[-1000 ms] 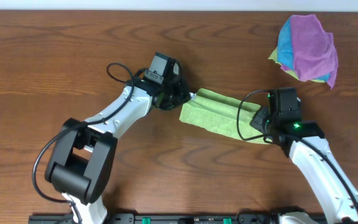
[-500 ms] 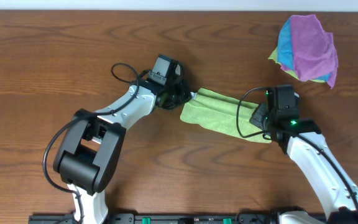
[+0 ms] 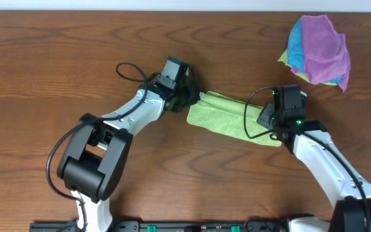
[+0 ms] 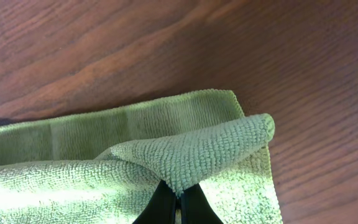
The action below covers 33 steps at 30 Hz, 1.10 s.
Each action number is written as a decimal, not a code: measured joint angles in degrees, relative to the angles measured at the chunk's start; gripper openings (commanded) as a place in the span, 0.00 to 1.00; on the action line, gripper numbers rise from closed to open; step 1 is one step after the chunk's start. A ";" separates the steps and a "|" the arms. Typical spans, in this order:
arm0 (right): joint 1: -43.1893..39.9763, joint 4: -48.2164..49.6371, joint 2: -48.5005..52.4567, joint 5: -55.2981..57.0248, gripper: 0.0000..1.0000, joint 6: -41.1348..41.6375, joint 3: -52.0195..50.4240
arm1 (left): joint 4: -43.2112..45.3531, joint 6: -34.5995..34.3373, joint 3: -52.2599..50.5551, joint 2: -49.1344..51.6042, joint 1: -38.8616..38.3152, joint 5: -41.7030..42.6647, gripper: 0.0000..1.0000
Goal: Fold the cloth
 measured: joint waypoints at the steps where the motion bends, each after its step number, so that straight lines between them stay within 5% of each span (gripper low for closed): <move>1: 0.00 0.26 0.00 0.15 0.01 -0.07 0.00 | 0.28 0.13 0.09 0.33 -0.02 -0.04 0.05; 19: -0.22 6.86 6.10 2.34 0.02 -3.45 0.00 | 3.23 0.37 0.33 4.28 -0.35 -1.14 0.06; 21: -0.20 6.97 6.78 2.58 0.12 -3.61 0.00 | 3.26 0.48 0.33 4.28 -0.35 -1.14 0.06; 22: -0.20 7.04 6.88 2.91 0.29 -4.04 0.00 | 3.26 0.55 0.33 4.28 -0.35 -1.16 0.07; 24: -0.39 7.06 6.88 4.09 0.57 -4.04 0.00 | 3.23 0.76 0.33 4.28 -0.35 -1.75 0.15; 27: -0.79 7.08 6.88 5.53 0.61 -4.59 0.00 | 3.21 0.92 0.33 4.28 -0.33 -2.71 0.23; 31: -0.81 6.67 6.84 6.36 0.68 -5.03 0.11 | 3.21 2.03 0.33 4.28 -0.33 -3.06 0.73; 33: -0.81 5.68 6.34 6.56 0.70 -5.18 0.52 | 3.63 2.32 0.59 4.17 -0.28 -2.82 0.88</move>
